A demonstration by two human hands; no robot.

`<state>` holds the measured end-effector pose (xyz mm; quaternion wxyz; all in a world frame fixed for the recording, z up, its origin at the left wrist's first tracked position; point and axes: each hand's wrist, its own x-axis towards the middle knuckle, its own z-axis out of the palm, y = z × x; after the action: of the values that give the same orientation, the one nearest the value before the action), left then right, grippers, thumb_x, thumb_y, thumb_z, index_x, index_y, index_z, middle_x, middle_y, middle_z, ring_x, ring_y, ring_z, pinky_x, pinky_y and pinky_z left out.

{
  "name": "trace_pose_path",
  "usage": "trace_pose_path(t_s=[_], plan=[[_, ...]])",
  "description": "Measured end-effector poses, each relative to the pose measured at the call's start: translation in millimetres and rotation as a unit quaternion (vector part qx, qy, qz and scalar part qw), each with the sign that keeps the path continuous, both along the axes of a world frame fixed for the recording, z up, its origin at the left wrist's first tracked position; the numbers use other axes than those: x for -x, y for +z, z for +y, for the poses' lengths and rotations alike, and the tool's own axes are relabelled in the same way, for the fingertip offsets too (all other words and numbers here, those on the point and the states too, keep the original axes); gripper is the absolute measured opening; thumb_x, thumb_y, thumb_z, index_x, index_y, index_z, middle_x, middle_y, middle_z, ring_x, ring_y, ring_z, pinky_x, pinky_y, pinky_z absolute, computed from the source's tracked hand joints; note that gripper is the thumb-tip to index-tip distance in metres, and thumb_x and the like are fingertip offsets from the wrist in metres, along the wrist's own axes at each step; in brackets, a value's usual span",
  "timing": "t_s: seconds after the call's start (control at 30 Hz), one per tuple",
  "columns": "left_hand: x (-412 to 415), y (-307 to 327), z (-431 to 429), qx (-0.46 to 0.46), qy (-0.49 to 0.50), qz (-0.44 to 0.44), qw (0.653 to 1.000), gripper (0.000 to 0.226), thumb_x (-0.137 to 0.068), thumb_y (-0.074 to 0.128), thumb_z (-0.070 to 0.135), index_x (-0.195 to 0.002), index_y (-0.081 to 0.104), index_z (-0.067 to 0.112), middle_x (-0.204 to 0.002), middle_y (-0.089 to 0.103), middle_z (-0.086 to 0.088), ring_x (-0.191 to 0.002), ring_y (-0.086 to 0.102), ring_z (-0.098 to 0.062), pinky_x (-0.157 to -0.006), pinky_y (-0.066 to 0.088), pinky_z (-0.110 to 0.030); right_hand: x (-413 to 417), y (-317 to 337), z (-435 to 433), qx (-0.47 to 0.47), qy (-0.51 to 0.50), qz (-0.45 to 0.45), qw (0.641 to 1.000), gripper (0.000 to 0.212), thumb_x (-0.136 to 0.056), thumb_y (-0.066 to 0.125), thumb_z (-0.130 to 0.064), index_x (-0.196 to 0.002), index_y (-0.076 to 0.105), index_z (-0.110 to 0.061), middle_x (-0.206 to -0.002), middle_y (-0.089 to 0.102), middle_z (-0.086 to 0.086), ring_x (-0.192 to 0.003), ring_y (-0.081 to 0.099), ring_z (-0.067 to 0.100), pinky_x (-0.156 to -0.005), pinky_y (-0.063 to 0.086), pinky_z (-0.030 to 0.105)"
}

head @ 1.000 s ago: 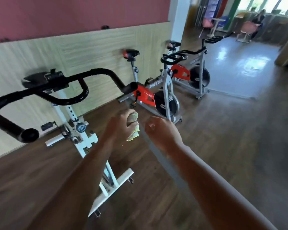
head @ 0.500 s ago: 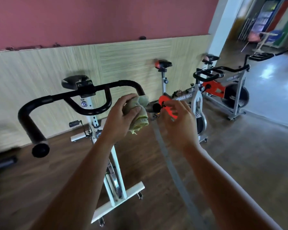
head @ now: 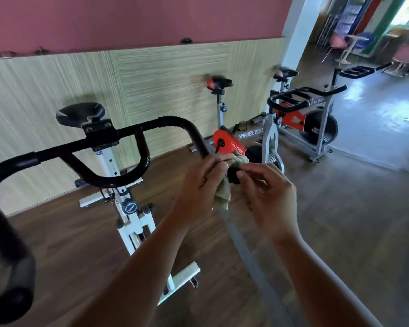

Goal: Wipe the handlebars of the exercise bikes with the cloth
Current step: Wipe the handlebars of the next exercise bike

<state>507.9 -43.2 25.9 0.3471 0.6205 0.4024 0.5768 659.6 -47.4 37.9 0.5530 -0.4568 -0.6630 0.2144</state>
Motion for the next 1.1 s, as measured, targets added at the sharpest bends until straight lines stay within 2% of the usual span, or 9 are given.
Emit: trace_pose_path(t_s=[0.07,0.17,0.27,0.4,0.5,0.63,0.77,0.97,1.1], plan=[[1.1,-6.7,4.2,-0.011,0.015,0.012,1.0,0.022,-0.104,0.047,0.014,-0.116,0.064,0.018,-0.085,0.067,-0.022,-0.072,0.065,-0.029,-0.065,0.055,-0.021,1.9,-2.5,2.5,-0.001,0.0,0.015,1.0,0.012,-0.086,0.074,-0.009,-0.098,0.075,-0.01,-0.094,0.07,0.0,-0.085,0.07,0.002,-0.077,0.052,0.012],[12.3,-19.0,25.6,0.04,0.033,0.046,0.998,0.021,-0.103,0.051,0.028,-0.115,0.066,0.02,-0.09,0.07,-0.009,-0.077,0.067,-0.022,-0.07,0.057,-0.034,4.3,-4.3,6.8,-0.005,-0.001,0.011,1.0,0.01,-0.085,0.075,-0.004,-0.094,0.075,-0.009,-0.092,0.07,0.0,-0.084,0.068,-0.002,-0.075,0.049,0.007],[18.5,-27.2,43.9,0.045,0.056,0.068,0.995,0.019,-0.1,0.051,0.021,-0.11,0.067,0.016,-0.099,0.071,-0.01,-0.086,0.066,-0.02,-0.075,0.05,-0.018,2.3,-5.6,11.2,0.006,0.017,0.02,1.0,0.007,-0.085,0.074,-0.001,-0.091,0.074,-0.005,-0.091,0.07,0.003,-0.083,0.067,-0.002,-0.075,0.048,0.007],[8.4,-18.0,23.9,0.067,0.037,-0.001,0.997,0.018,-0.101,0.051,0.017,-0.107,0.068,0.022,-0.085,0.071,-0.001,-0.073,0.068,-0.023,-0.065,0.058,-0.037,-4.0,-7.6,17.0,0.022,0.063,0.03,0.997,0.008,-0.086,0.074,-0.002,-0.091,0.074,-0.008,-0.092,0.07,0.005,-0.085,0.07,0.007,-0.079,0.053,0.015],[3.8,-20.2,11.9,-0.011,0.044,-0.025,0.999,0.018,-0.099,0.051,0.017,-0.109,0.067,0.018,-0.106,0.072,-0.006,-0.096,0.068,-0.025,-0.084,0.053,-0.029,-6.0,-8.0,18.4,0.023,0.092,0.044,0.995,0.014,-0.086,0.074,-0.001,-0.09,0.073,-0.015,-0.091,0.07,-0.001,-0.086,0.071,0.007,-0.08,0.054,0.016],[7.5,-21.4,32.4,0.058,0.065,0.011,0.996,0.018,-0.102,0.049,0.015,-0.105,0.067,0.019,-0.098,0.071,-0.018,-0.079,0.068,-0.028,-0.066,0.054,-0.035,-8.2,-9.0,22.0,0.015,0.105,0.036,0.994,0.015,-0.085,0.074,-0.001,-0.093,0.073,-0.015,-0.093,0.07,-0.004,-0.087,0.071,0.007,-0.08,0.055,0.016],[22.2,-21.2,59.2,0.08,0.082,0.108,0.988,0.02,-0.098,0.052,0.008,-0.103,0.069,0.015,-0.113,0.071,0.01,-0.106,0.063,0.002,-0.092,0.047,-0.023,-10.1,-10.5,25.6,0.035,0.122,0.049,0.991,0.013,-0.085,0.074,-0.001,-0.093,0.074,-0.011,-0.093,0.069,-0.006,-0.087,0.071,0.007,-0.08,0.054,0.017],[20.4,-22.2,34.9,0.082,0.072,0.047,0.993,0.023,-0.102,0.048,0.009,-0.11,0.069,0.015,-0.106,0.073,-0.007,-0.094,0.07,-0.022,-0.08,0.053,-0.022,-11.7,-8.6,28.6,0.046,0.142,0.064,0.987,0.017,-0.084,0.075,-0.004,-0.089,0.074,-0.02,-0.09,0.069,-0.011,-0.086,0.071,0.008,-0.077,0.053,0.014],[21.6,-22.7,52.4,0.097,0.111,0.14,0.979,0.023,-0.102,0.051,0.02,-0.112,0.07,0.026,-0.123,0.069,0.015,-0.113,0.061,0.0,-0.094,0.044,-0.019,-14.1,-9.4,30.5,0.057,0.16,0.075,0.983,0.02,-0.084,0.076,-0.003,-0.089,0.074,-0.023,-0.092,0.071,-0.011,-0.087,0.072,0.01,-0.078,0.053,0.015]])
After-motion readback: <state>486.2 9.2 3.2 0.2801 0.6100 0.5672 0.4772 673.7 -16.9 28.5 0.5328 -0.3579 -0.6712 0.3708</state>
